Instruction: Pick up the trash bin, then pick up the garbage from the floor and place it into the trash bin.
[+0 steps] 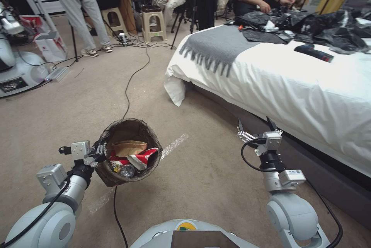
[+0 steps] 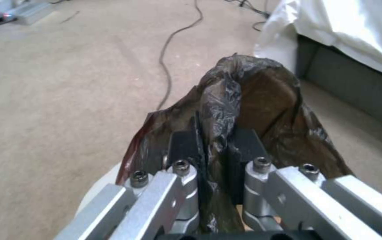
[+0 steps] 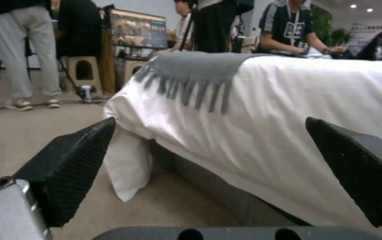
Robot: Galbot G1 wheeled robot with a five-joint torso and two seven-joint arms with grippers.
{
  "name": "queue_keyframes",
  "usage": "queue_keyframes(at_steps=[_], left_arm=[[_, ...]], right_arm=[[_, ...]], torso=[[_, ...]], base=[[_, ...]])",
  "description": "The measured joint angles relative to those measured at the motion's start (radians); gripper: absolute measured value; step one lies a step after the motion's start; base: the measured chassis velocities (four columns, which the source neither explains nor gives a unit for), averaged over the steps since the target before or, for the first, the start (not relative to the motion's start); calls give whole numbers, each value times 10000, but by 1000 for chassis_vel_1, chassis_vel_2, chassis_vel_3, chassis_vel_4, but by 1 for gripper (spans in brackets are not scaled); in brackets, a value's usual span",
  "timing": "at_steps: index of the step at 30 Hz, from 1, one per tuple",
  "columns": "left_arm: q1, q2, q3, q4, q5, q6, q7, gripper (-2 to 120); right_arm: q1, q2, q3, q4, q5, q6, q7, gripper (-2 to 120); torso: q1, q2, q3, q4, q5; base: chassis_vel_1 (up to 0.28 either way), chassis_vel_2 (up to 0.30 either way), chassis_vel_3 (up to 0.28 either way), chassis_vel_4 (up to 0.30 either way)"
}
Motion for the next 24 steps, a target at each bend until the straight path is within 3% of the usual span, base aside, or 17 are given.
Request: queue_keyframes(at_steps=[24], left_arm=[[-26, -28, -12, 0, -2, -29, -2, 8]], right_arm=[[40, -2, 33, 19, 52, -9, 17, 100]], torso=[[1, 0, 0, -1, 0]], base=[[62, 64, 66, 67]])
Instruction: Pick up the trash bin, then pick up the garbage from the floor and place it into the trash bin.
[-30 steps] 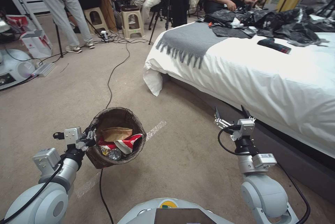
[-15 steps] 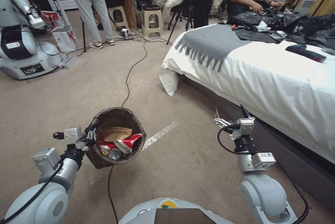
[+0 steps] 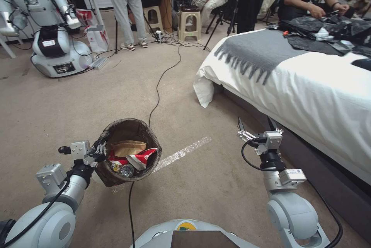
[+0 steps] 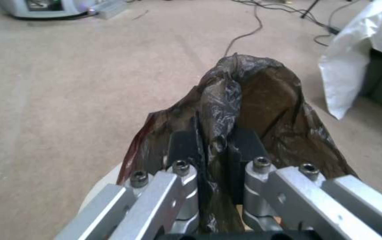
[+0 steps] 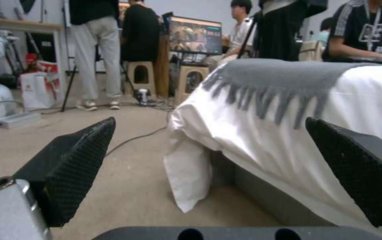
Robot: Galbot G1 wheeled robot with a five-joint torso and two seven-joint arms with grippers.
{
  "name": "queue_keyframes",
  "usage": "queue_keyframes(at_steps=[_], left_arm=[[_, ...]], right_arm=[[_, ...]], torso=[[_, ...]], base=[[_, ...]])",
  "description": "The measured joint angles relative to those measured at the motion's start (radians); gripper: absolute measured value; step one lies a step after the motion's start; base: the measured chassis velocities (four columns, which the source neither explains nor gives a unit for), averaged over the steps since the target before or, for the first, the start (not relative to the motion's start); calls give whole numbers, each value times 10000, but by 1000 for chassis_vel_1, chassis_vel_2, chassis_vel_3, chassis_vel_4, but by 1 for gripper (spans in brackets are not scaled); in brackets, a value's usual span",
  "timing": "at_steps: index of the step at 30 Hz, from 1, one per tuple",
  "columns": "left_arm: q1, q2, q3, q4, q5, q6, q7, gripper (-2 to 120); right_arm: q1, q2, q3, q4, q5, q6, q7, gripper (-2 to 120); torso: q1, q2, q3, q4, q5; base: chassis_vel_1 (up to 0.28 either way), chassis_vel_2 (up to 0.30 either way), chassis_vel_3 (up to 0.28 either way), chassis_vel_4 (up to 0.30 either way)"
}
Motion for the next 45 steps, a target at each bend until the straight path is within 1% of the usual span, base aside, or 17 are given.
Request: queue_keyframes(at_steps=[17, 37, 45], left_arm=[[-9, -2, 6, 0, -8, -2, 0, 8], [-23, -43, 32, 0, -15, 10, -6, 8], [-23, -37, 35, 0, -25, 14, -6, 8]], right_arm=[[6, -11, 17, 16, 36, -10, 10, 100], [-34, -3, 18, 53, 38, -48, 8, 100], [-33, -2, -16, 64, 21, -56, 4, 100]], torso=[[0, 0, 0, 0, 0], [0, 0, 0, -1, 0], [0, 0, 0, 0, 0]], base=[[60, 53, 53, 58], [0, 0, 0, 0], [54, 49, 47, 45]])
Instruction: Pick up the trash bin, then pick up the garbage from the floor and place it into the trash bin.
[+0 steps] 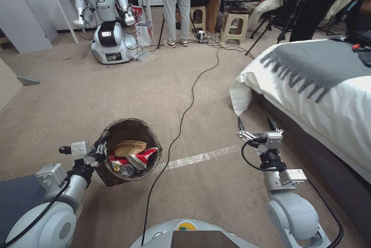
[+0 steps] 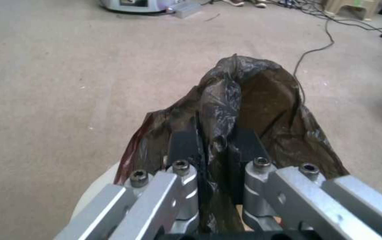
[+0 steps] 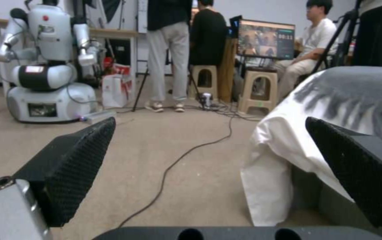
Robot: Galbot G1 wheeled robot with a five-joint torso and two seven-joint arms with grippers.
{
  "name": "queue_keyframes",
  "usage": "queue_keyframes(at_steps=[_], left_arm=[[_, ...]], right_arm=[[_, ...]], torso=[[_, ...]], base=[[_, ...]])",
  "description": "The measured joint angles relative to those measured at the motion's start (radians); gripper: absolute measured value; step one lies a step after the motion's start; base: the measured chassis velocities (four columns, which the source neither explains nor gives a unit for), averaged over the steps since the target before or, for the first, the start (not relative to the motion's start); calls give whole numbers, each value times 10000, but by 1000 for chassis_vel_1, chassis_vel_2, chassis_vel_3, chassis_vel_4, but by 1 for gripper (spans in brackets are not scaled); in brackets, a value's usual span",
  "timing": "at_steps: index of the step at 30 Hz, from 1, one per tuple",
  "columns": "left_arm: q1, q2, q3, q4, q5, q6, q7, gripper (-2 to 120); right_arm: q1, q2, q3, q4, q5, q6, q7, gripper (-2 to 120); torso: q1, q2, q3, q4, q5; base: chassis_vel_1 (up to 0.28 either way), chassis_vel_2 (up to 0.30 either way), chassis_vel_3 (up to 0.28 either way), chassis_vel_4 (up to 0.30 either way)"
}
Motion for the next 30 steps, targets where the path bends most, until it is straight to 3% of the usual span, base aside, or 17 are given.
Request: queue_keyframes(at_steps=[30], left_arm=[[-19, 7, 70, 0, 5, -97, -25, 8]], right_arm=[[59, -27, -116, 0, -41, -75, 31, 100]], torso=[[0, 0, 0, -3, 0]], base=[[37, 39, 33, 39]])
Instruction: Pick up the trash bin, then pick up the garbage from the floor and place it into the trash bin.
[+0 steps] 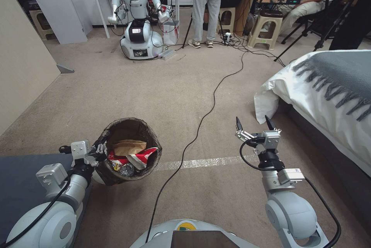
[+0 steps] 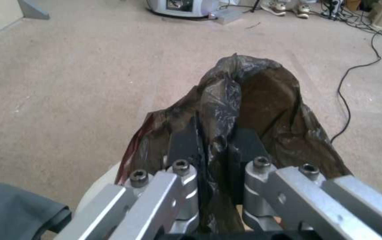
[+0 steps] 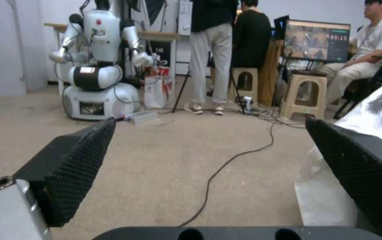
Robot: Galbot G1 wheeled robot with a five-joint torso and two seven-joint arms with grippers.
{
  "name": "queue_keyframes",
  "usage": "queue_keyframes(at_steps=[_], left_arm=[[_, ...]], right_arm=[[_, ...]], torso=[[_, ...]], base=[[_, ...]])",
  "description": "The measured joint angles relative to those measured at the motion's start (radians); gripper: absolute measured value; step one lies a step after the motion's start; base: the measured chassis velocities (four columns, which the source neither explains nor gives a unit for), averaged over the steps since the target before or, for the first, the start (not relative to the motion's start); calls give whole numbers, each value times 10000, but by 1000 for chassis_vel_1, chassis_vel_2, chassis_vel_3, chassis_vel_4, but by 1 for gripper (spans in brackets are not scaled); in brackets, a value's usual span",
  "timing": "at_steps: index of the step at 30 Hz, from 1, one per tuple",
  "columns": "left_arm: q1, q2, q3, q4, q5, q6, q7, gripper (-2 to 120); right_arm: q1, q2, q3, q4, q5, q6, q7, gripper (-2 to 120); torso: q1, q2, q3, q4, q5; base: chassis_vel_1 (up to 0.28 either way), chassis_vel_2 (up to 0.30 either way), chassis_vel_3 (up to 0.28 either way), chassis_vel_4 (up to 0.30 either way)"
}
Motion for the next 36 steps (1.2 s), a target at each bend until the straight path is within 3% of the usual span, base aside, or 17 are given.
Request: queue_keyframes(at_steps=[11, 21, 29, 36], left_arm=[[-21, 15, 331, 0, -1805, 471, -1389, 8], [-429, 417, 553, 0, -4734, 1168, -2793, 8], [-689, 427, 645, 0, -4998, 1182, -2806, 8], [-947, 405, 698, 0, -4587, 1124, -2525, 8]], right_arm=[[-63, 58, -23, 6, -44, -9, 105, 100], [-50, 83, -162, -2, -111, -54, 181, 100], [-55, 86, -197, 21, -116, -74, 205, 100], [-19, 54, -197, 30, -104, -83, 212, 100]], torso=[[0, 0, 0, 2, 0], [0, 0, 0, 2, 0], [0, 0, 0, 3, 0], [0, 0, 0, 3, 0]], base=[[0, 0, 0, 0], [0, 0, 0, 0], [0, 0, 0, 0], [0, 0, 0, 0]])
